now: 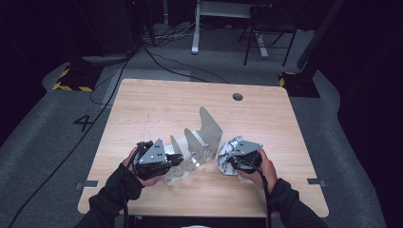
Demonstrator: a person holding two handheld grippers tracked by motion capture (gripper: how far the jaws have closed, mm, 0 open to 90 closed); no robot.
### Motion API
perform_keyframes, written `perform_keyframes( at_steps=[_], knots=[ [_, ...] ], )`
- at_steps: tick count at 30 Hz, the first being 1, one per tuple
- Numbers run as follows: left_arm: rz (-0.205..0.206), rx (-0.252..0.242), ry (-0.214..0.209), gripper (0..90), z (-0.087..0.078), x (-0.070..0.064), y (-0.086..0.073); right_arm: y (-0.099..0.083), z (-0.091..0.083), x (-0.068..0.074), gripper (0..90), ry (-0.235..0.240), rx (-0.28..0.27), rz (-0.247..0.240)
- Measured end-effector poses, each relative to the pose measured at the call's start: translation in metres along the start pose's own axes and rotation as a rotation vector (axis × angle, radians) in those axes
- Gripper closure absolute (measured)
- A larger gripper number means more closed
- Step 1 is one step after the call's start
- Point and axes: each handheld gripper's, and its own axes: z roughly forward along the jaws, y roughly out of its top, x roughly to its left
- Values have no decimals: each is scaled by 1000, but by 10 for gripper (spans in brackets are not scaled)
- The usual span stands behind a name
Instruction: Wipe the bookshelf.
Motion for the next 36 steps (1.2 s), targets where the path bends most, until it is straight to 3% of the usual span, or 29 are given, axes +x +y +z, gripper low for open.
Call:
perform_keyframes(
  at_steps=[1, 5, 10, 14, 19, 22, 26, 30, 33, 36],
  knots=[
    [6, 14, 31, 820, -1, 3, -1, 0, -2, -1, 755, -2, 2, -3],
    [7, 28, 68, 805, -2, 12, -3, -1, -2, -1, 753, -5, 9, -3],
    [-51, -14, 79, 777, -3, 26, -8, 0, -1, 0, 751, 0, 11, -1],
    [-47, -24, 109, 647, -5, 24, -10, 0, -2, -1, 749, 3, 7, 1],
    [-95, -91, 171, 423, -24, 16, -8, -1, -3, -1, 749, 1, 8, 4],
    [-121, -115, 170, 375, -31, 11, -9, -1, -3, -2, 747, -1, 9, 1],
    [-107, -57, 190, 383, -20, 6, -10, -1, -3, -2, 744, 2, 11, 6],
    [-126, -67, 170, 440, -9, 8, -11, 0, -3, -2, 739, 2, 15, 3],
    [-111, -41, 153, 468, 0, 8, -8, -1, -2, -3, 735, 0, 13, 6],
    [-104, -29, 171, 514, 6, 9, -3, -1, -3, -4, 734, -1, 14, 12]
  ],
)
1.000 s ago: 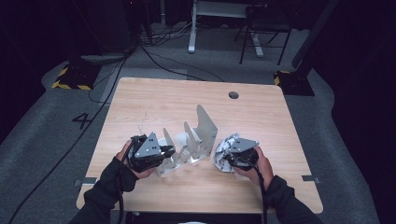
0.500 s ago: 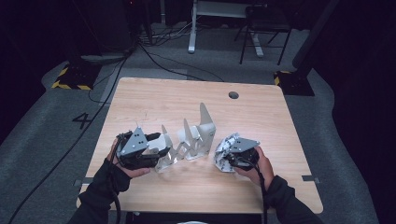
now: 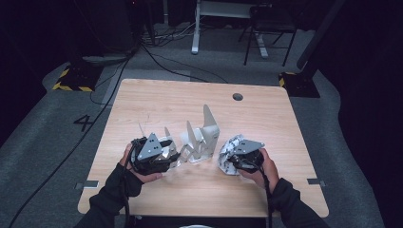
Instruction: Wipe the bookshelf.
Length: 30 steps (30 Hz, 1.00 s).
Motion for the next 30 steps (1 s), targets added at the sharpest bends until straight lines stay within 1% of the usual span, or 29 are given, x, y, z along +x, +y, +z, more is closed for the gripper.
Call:
perform_keyframes(
  at_steps=[2, 4, 5, 7, 8, 9, 11, 12, 15, 16, 18, 20, 23, 25, 27, 28, 29, 30],
  knots=[
    [-9, 1, -10, 581, 1, 2, 1, 0, -1, 0, 733, 0, 2, 0],
    [-17, 8, -11, 648, 1, 4, 2, 0, 0, 0, 731, -7, 2, 1],
    [-15, 9, -11, 664, 1, 4, 2, 0, 0, 0, 731, -17, -4, 3],
    [-10, 10, -9, 693, 1, 4, 2, 0, 0, -1, 731, -15, -2, 4],
    [-10, 2, -17, 692, 1, 5, 2, 0, 0, -1, 731, -13, -3, 4],
    [-5, -13, -39, 733, 1, 5, 1, 0, 0, -1, 731, -12, -2, 5],
    [-6, -24, -69, 819, 2, 6, 1, 0, 0, -1, 732, -12, -2, 4],
    [0, -25, -78, 832, 2, 5, 2, 0, -1, -1, 733, -11, -3, 4],
    [9, -27, -132, 841, 2, 2, 2, 1, -3, -3, 738, -13, -10, 6],
    [17, -25, -143, 842, 1, 1, 3, 1, -5, -4, 740, -14, -14, 11],
    [31, -18, -185, 843, 0, -6, 4, 0, -7, -6, 743, -23, -27, 14],
    [60, -8, -194, 843, -4, -13, 4, 0, -11, -9, 747, -30, -47, 25],
    [85, 8, -209, 843, -13, -19, 2, 1, -16, -11, 748, -38, -70, 30],
    [81, 8, -217, 842, -19, -20, -2, 2, -18, -12, 748, -41, -75, 30],
    [69, 10, -210, 839, -26, -20, -6, 2, -18, -11, 748, -40, -73, 31],
    [52, 3, -197, 836, -29, -20, -7, 3, -17, -11, 748, -42, -74, 30],
    [34, -8, -186, 763, -32, -19, -8, 3, -17, -11, 748, -50, -76, 30],
    [-5, -33, -180, 714, -39, -15, -8, 3, -17, -11, 749, -54, -80, 33]
  ],
)
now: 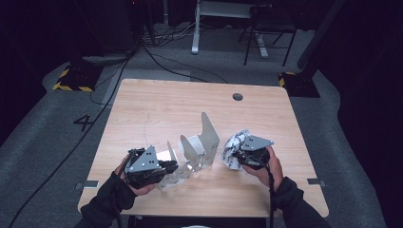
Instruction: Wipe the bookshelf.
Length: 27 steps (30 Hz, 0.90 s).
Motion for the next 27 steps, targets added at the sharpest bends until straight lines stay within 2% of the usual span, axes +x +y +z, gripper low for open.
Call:
perform_keyframes(
  at_steps=[2, 5, 7, 8, 10, 11, 13, 16, 17, 20, 21, 22, 23, 25, 27],
  knots=[
    [-26, -24, 43, 637, -7, 2, 1, 1, 0, 0, 748, -7, -4, -3],
    [-87, -70, 148, 517, -20, 9, 3, 1, 1, 1, 748, -7, -2, -7],
    [-111, -70, 254, 443, -24, 12, 2, 1, 1, 2, 748, -10, 1, -10],
    [-138, -73, 294, 394, -26, 15, 1, 1, 2, 2, 748, -10, 1, -11],
    [-179, -70, 334, 364, -27, 21, -1, 1, 2, 2, 747, -12, 4, -15],
    [-191, -62, 366, 348, -27, 24, -2, 1, 2, 2, 747, -13, 5, -16],
    [-203, -33, 399, 329, -23, 27, -5, 1, 2, 2, 747, -13, 8, -18],
    [-239, -26, 393, 309, -19, 32, -9, 1, 1, 2, 746, -12, 11, -21],
    [-253, -34, 371, 301, -17, 34, -11, 1, 2, 2, 746, -11, 11, -22],
    [-284, -44, 341, 302, -13, 35, -12, 1, 3, 3, 746, -7, 13, -23],
    [-294, -43, 348, 291, -11, 35, -13, 1, 3, 3, 746, -6, 12, -25],
    [-290, -18, 360, 283, -9, 36, -13, 2, 3, 3, 746, -5, 8, -26],
    [-314, -28, 337, 272, -8, 37, -14, 2, 2, 4, 746, -8, 4, -28],
    [-364, -47, 271, 310, -6, 43, -16, 3, 2, 5, 746, -8, -7, -30],
    [-351, -49, 266, 354, -5, 44, -15, 4, 2, 6, 746, -2, -22, -38]
  ],
)
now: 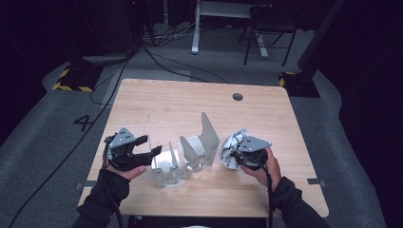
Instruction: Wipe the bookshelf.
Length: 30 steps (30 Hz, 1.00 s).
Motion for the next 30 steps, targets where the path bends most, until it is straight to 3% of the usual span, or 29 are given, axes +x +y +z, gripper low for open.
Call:
perform_keyframes(
  at_steps=[7, 13, 16, 18, 27, 30],
  knots=[
    [50, 2, -15, 467, 13, 3, 10, 8, -5, 2, 744, 18, -80, -41],
    [97, 6, 24, 497, 37, 0, 20, 20, -14, 5, 746, 38, -173, -96],
    [94, -16, 16, 539, 42, 0, 22, 20, -23, 7, 747, 31, -183, -126],
    [98, -16, 9, 550, 44, 0, 23, 18, -29, 6, 747, 46, -203, -117],
    [136, 7, -30, 627, 62, 3, 37, 14, -41, 8, 747, 55, -182, -127],
    [157, 41, -77, 630, 71, 7, 46, 11, -47, 8, 747, 63, -177, -121]
  ],
)
